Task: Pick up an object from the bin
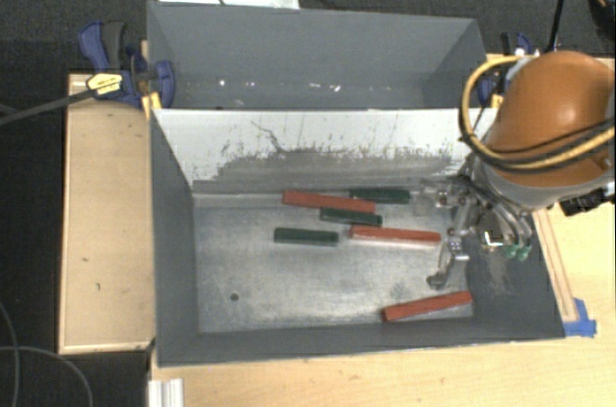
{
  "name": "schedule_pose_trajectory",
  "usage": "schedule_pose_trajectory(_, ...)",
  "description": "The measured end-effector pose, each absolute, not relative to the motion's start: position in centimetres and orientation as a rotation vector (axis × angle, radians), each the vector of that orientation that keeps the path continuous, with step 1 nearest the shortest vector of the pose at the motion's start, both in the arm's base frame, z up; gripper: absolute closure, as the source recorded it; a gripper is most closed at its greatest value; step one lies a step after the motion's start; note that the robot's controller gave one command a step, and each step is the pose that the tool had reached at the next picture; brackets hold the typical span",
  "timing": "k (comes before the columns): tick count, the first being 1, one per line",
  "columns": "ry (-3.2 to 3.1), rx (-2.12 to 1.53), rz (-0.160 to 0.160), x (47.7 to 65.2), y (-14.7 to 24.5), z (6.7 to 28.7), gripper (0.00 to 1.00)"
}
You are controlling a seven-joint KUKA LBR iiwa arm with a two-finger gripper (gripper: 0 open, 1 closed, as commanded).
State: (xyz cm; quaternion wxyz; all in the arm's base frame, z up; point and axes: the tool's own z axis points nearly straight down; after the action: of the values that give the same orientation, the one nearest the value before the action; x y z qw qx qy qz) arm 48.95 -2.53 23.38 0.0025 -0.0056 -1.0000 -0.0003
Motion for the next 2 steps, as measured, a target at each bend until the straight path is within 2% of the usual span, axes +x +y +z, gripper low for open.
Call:
schedule_pose_trajectory(1,-3.119,0.456,0.003,47.9,-9.2,7.1,0.0)
schedule_pose_trajectory(2,-3.08,0.651,-0.002,48.9,-3.9,10.1,0.0)
